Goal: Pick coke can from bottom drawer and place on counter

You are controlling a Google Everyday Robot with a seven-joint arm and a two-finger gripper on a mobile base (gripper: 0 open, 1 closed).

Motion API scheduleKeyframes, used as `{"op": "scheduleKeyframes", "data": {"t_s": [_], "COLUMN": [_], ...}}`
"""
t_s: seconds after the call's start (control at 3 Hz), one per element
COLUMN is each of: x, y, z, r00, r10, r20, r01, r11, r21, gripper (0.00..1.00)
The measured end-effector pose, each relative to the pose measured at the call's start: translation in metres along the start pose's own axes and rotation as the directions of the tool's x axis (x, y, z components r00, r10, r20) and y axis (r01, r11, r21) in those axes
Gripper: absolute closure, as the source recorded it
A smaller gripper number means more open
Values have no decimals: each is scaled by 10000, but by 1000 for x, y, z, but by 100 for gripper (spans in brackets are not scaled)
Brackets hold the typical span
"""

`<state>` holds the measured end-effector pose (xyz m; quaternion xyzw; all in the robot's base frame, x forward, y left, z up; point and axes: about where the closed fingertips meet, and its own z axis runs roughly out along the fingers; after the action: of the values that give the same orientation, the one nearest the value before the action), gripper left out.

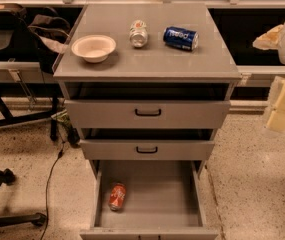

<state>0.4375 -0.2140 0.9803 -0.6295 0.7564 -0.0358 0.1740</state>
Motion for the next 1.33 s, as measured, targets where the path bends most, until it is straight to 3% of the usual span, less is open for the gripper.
{"op": "scheduleKeyframes", "data": {"t_s": [0.33,0.67,1.0,1.33], "x": [-3,-10,-14,-22], "y": [-2,0,7,22], "z": [1,14,25,37], "r00": [9928,9559,8982,7793], "r10": [-1001,-2493,-3904,-5895], "r20": [663,1555,2021,2123], "r01": [1006,2550,4013,6040], "r11": [9949,9668,9158,7970], "r21": [-39,-176,-147,-41], "gripper": [0,0,0,0]}}
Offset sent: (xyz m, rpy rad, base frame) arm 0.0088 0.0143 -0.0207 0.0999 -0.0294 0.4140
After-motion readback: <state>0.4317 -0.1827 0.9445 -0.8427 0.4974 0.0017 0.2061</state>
